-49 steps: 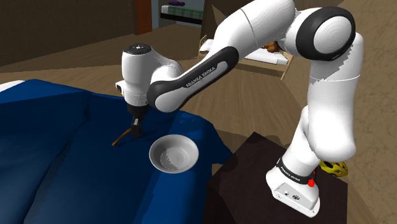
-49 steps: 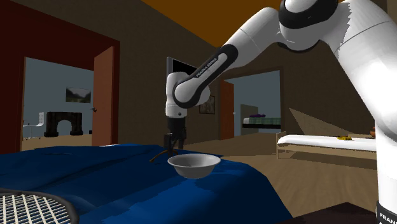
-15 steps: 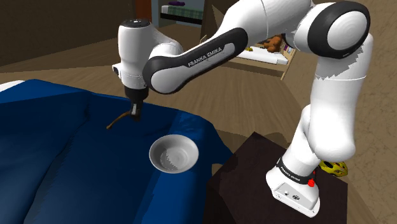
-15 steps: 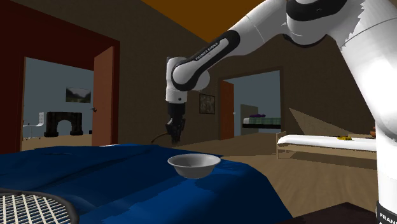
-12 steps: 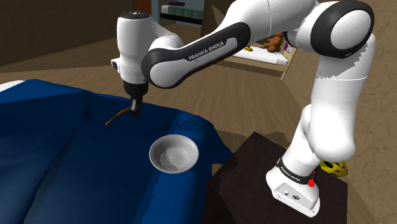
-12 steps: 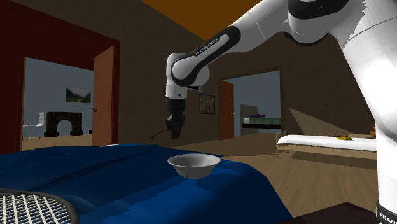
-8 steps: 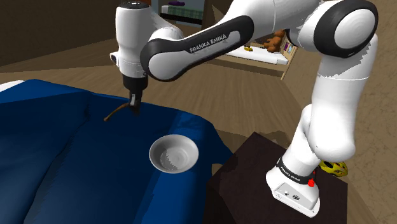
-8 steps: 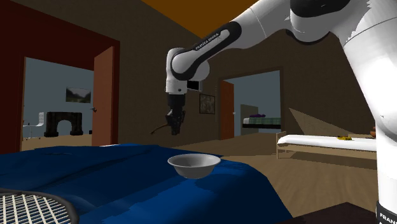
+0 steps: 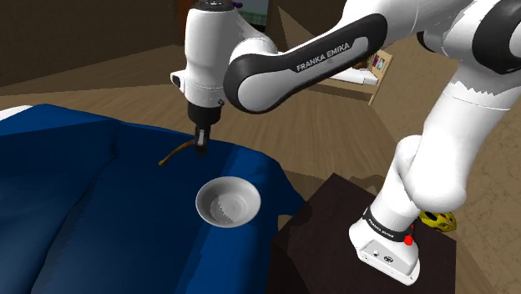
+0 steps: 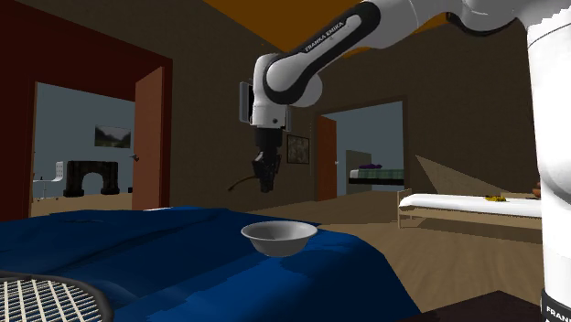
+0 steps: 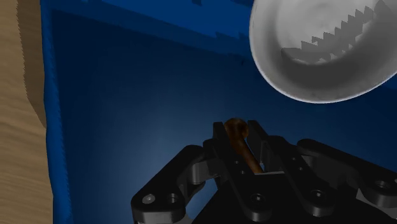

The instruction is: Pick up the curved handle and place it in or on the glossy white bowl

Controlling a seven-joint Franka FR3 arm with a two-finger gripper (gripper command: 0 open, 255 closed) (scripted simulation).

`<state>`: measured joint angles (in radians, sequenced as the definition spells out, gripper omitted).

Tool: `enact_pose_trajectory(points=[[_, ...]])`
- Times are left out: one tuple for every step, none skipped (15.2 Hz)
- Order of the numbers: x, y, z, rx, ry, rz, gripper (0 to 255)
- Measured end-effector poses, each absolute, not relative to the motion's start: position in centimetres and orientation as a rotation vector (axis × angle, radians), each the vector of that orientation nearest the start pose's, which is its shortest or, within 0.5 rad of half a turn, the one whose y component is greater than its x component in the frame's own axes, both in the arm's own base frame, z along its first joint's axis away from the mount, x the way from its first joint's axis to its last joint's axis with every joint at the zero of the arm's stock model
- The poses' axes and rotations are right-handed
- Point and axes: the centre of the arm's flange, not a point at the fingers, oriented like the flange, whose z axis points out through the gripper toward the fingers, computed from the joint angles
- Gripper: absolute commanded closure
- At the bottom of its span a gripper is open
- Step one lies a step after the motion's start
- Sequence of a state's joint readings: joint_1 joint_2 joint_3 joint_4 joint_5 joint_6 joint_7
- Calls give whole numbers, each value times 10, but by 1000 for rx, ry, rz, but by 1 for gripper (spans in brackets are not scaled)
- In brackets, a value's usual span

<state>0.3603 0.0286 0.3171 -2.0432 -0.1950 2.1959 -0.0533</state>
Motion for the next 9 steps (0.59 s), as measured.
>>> enact_pose_trajectory(points=[[436, 348, 440, -2962, -1313, -272, 255], [423, 344, 439, -2962, -1314, -271, 255], [410, 338, 439, -2962, -1314, -271, 255], [396, 334, 438, -2962, -1313, -271, 255], [385, 331, 438, -2962, -1314, -271, 255], [372, 327, 435, -2962, -1313, -272, 255], [358, 323, 437, -2962, -1314, -271, 255], [346, 318, 436, -2962, -1313, -272, 255], [332, 315, 435, -2963, -1313, -272, 255]])
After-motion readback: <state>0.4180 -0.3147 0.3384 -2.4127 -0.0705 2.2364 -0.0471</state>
